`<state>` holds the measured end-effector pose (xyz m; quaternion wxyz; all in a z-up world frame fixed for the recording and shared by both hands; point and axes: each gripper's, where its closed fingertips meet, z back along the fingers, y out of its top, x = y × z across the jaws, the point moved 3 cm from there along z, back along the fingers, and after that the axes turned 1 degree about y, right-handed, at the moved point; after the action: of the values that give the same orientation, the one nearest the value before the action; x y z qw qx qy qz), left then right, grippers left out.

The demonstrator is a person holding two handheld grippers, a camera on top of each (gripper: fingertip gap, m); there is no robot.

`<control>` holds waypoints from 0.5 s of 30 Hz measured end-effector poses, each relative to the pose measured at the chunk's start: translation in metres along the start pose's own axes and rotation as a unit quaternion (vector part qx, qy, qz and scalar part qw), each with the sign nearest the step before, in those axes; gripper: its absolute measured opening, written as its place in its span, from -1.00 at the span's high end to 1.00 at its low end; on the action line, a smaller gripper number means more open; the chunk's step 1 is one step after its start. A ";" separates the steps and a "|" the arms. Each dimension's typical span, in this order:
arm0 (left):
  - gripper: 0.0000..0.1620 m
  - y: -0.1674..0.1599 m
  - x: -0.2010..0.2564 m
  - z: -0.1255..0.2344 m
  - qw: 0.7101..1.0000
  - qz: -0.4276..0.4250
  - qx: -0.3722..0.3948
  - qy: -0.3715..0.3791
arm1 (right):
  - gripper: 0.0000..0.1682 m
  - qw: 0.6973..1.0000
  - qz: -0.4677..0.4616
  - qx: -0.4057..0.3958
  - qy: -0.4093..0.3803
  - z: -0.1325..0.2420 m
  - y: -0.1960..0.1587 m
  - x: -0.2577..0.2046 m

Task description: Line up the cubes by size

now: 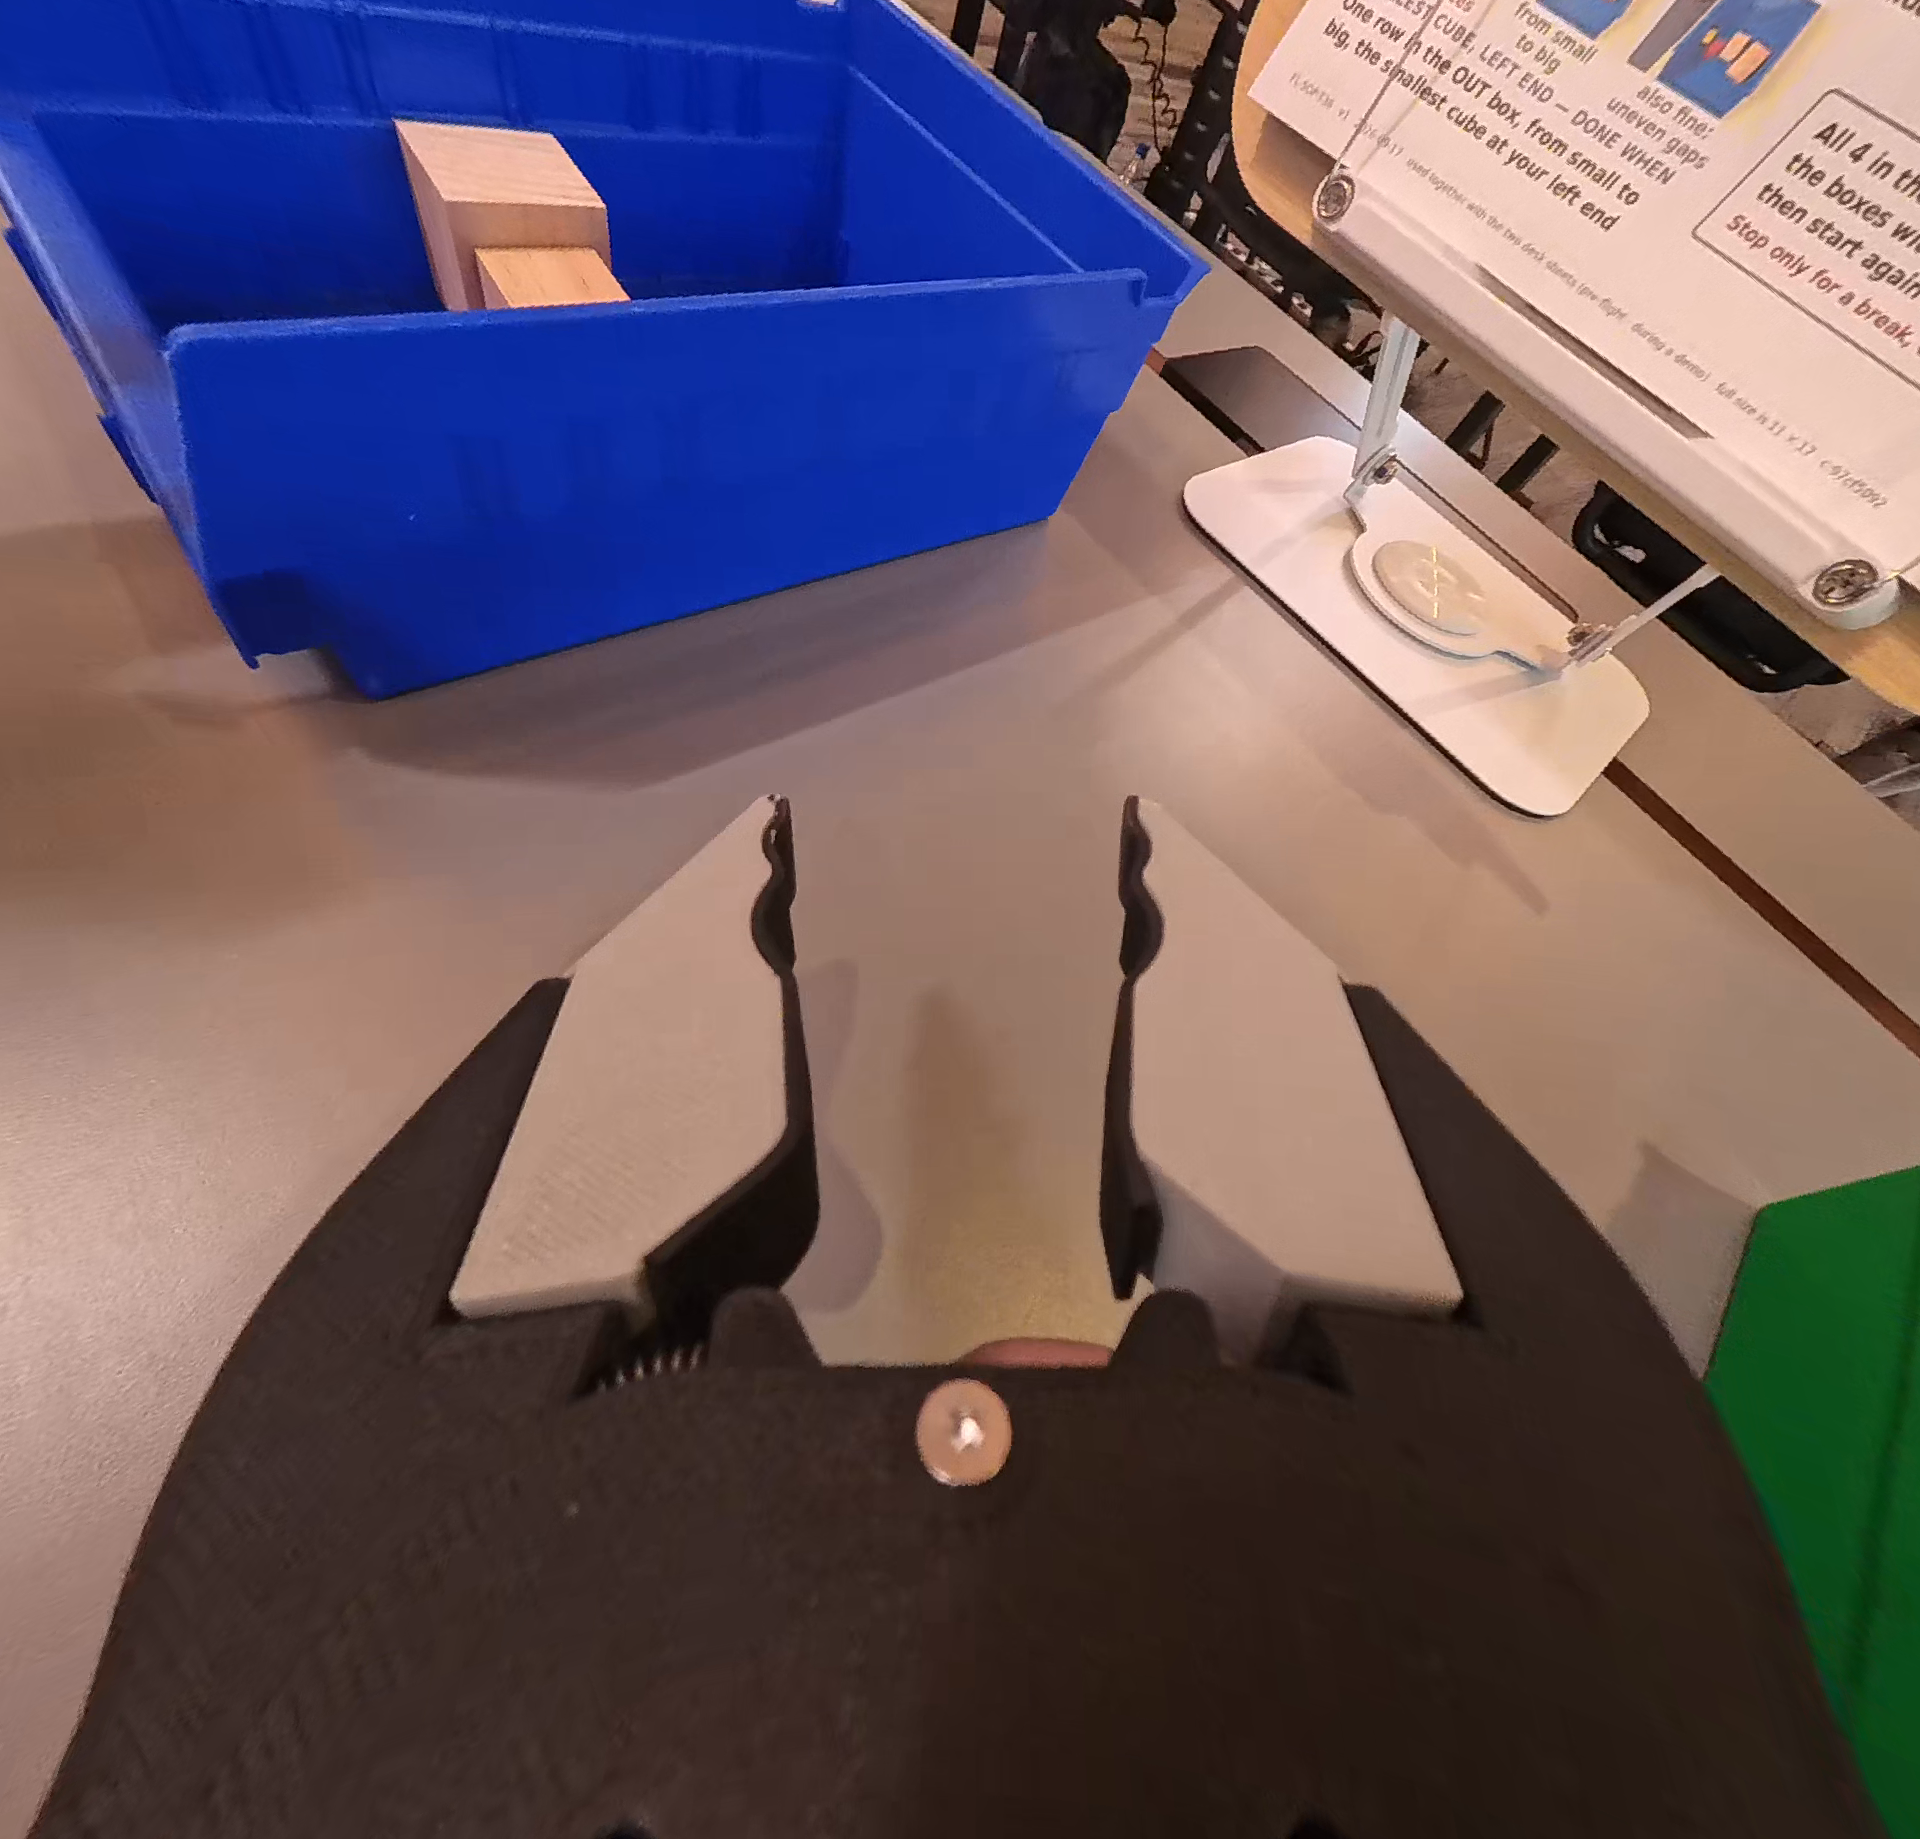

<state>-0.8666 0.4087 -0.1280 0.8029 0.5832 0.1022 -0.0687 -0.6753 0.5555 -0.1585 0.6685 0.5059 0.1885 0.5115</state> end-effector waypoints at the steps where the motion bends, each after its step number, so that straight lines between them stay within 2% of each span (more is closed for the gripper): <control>1: 0.36 -0.001 0.002 -0.001 1.000 -0.003 -0.002 -0.002 | 0.28 1.000 0.001 0.000 -0.002 0.000 0.000 0.000; 6: 0.36 0.001 0.011 -0.004 0.998 -0.050 -0.012 -0.024 | 0.30 1.000 0.007 0.014 -0.007 0.004 0.005 0.000; 10: 0.47 0.005 0.027 -0.011 0.982 -0.101 -0.044 -0.156 | 0.30 1.000 0.002 -0.001 0.013 -0.002 0.000 -0.007; 15: 0.48 0.039 -0.013 -0.044 0.980 -0.138 -0.063 -0.126 | 0.30 1.000 0.024 -0.004 0.003 -0.004 0.000 -0.011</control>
<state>-0.8740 0.4628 -0.1018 0.8271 0.4985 0.0840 -0.2455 -0.6824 0.5477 -0.1628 0.6576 0.5056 0.1764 0.5299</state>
